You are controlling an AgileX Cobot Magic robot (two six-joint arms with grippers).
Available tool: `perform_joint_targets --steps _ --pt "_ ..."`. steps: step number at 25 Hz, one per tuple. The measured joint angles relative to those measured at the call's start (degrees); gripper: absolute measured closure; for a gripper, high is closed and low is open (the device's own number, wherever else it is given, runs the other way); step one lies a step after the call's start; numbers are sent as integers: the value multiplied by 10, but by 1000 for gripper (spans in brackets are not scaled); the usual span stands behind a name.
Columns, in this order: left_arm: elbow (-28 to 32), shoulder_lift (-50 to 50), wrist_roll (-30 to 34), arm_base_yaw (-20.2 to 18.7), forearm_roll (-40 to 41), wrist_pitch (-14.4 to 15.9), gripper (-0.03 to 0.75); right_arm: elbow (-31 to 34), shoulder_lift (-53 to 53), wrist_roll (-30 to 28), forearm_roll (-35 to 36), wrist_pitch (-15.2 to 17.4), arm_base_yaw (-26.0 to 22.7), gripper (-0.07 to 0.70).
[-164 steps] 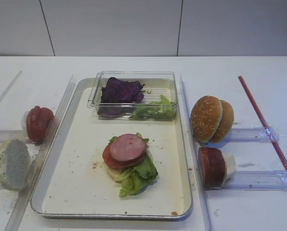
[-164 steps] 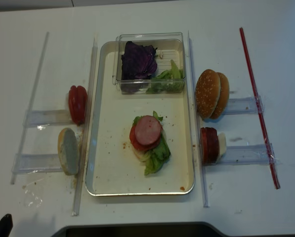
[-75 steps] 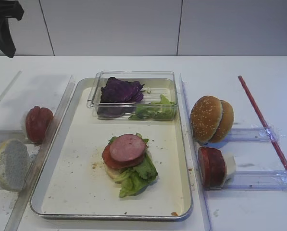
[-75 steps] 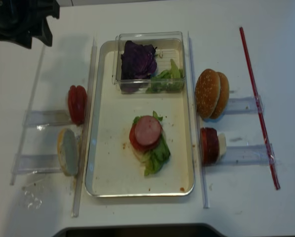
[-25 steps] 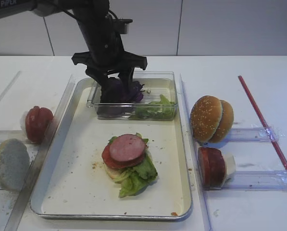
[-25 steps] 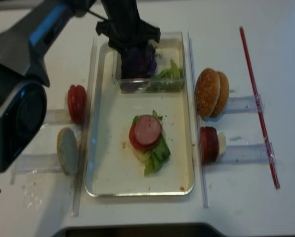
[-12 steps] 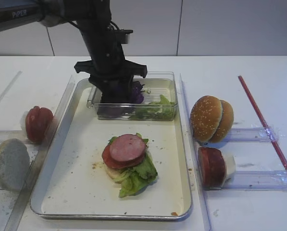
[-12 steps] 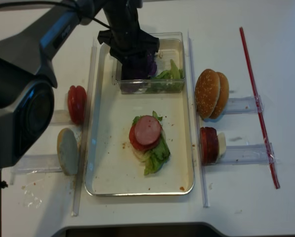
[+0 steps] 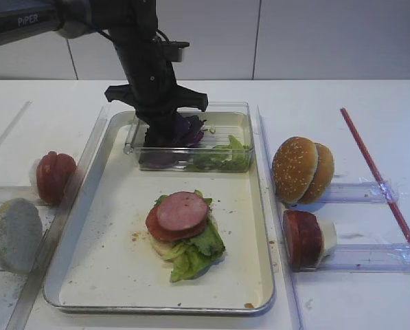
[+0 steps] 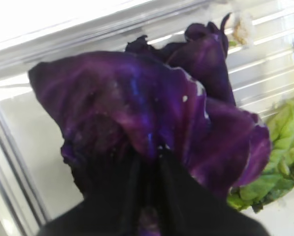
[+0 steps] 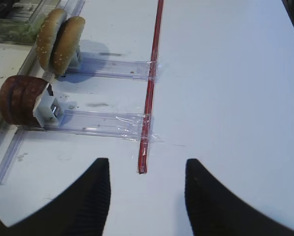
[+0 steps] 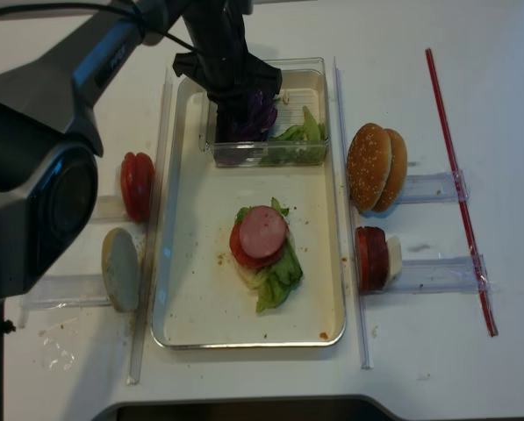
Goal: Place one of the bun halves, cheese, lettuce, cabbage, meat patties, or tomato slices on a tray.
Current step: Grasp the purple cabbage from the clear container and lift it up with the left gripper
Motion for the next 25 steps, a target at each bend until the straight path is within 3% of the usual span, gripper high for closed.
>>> perform_joint_targets --steps 8,25 --pt "-37 6 5 0 0 9 683 0 0 0 0 0 0 249" --pt "-40 -44 -9 0 -23 8 690 0 0 0 0 0 0 249"
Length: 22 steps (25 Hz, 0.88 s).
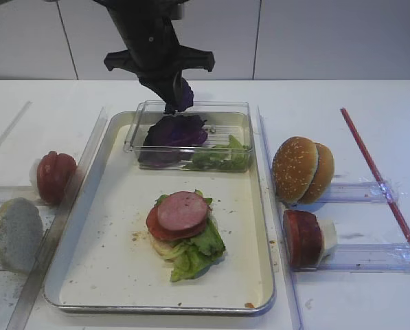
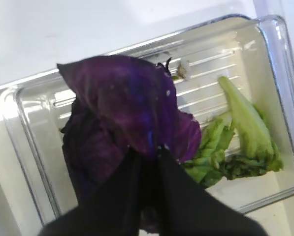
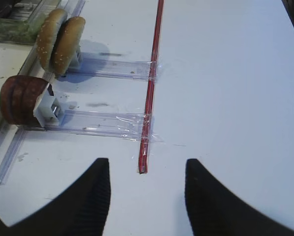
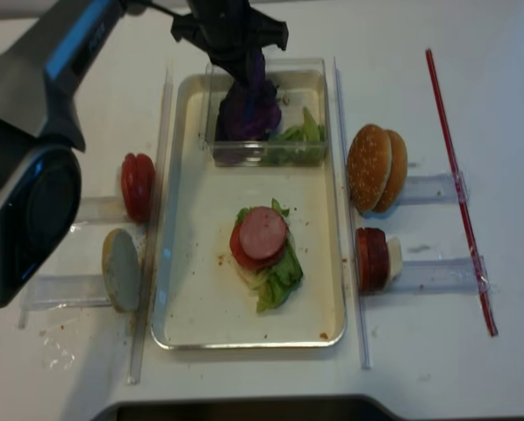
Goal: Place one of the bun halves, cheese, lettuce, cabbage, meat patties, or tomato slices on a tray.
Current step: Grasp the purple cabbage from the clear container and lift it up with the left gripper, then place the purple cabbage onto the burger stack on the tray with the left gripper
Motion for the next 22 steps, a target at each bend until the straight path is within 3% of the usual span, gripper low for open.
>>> perform_joint_targets --steps 8,22 --pt "27 -62 -1 0 -17 0 691 0 0 0 0 0 0 249" --pt "230 -235 -1 -44 -22 0 691 0 0 1 0 0 0 249"
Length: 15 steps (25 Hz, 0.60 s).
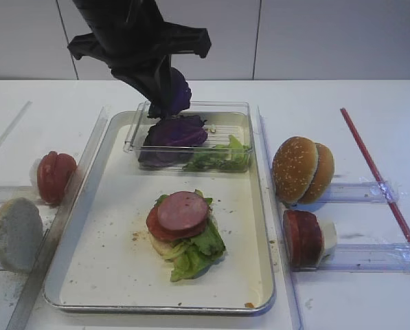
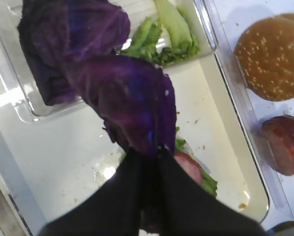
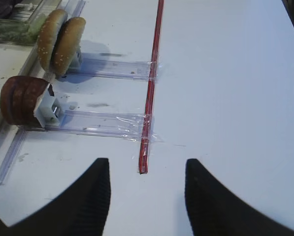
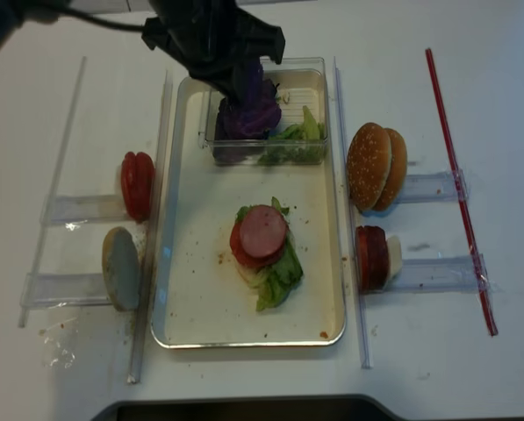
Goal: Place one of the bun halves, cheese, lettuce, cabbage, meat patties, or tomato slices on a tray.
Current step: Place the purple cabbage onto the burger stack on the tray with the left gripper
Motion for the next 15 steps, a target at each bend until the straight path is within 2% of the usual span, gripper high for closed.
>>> perform_joint_targets --steps 7,15 --pt "89 -60 0 -52 -1 0 691 0 0 0 0 -1 0 249" --pt "174 -76 0 -105 -6 -2 691 0 0 0 0 -1 0 249"
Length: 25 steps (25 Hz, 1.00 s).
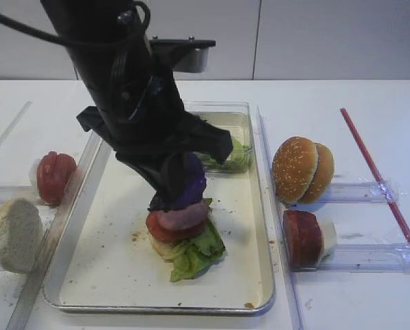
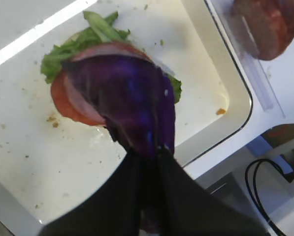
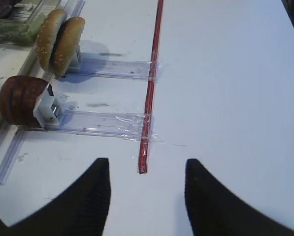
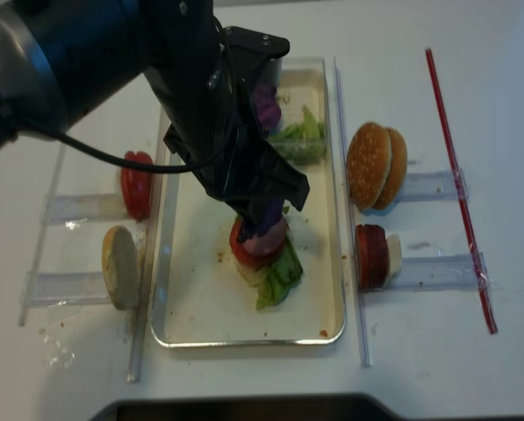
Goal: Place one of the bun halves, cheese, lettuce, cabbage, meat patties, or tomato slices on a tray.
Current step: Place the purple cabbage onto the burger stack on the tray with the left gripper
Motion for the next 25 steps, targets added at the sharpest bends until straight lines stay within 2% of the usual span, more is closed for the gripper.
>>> perform_joint_targets --steps 7,19,25 --pt "12 0 0 -5 42 -2 691 0 0 0 0 0 0 249" --pt "10 39 8 -5 43 -5 691 0 0 0 0 0 0 249" --pt "8 48 10 -5 42 -36 691 0 0 0 0 0 0 249"
